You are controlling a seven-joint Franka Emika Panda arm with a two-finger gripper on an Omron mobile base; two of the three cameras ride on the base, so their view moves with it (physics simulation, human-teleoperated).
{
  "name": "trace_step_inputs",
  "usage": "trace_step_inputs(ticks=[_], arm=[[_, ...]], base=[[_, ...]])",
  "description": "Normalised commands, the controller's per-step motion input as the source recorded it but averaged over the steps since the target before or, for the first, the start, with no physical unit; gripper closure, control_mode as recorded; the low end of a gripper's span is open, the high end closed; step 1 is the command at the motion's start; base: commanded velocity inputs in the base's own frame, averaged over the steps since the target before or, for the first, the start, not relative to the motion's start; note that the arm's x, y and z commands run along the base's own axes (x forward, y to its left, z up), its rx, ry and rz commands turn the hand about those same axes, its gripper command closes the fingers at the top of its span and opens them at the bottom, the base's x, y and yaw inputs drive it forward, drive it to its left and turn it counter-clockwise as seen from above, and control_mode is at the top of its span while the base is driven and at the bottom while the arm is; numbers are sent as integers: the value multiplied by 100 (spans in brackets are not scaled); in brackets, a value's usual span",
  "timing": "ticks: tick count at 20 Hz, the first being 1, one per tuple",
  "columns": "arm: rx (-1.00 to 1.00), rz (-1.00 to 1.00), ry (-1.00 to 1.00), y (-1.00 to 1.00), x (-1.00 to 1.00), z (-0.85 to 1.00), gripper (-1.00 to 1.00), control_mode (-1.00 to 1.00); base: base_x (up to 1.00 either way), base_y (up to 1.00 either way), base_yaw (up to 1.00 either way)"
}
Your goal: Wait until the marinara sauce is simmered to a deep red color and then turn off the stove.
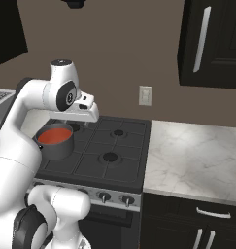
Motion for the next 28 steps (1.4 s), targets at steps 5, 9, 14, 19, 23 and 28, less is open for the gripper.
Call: trace_step_inputs(ticks=[5,9,14,19,23,28], arm=[[0,0,0,0,0,0,-100,-100],[0,0,0,0,0,0,-100,-100],[0,0,0,0,0,0,-100,-100],[0,0,0,0,0,0,-100,-100],[0,0,0,0,0,0,-100,-100],[0,0,0,0,0,0,-100,-100]], base=[[0,0,0],[0,0,0],[0,0,0],[0,0,0],[0,0,0],[0,0,0]])
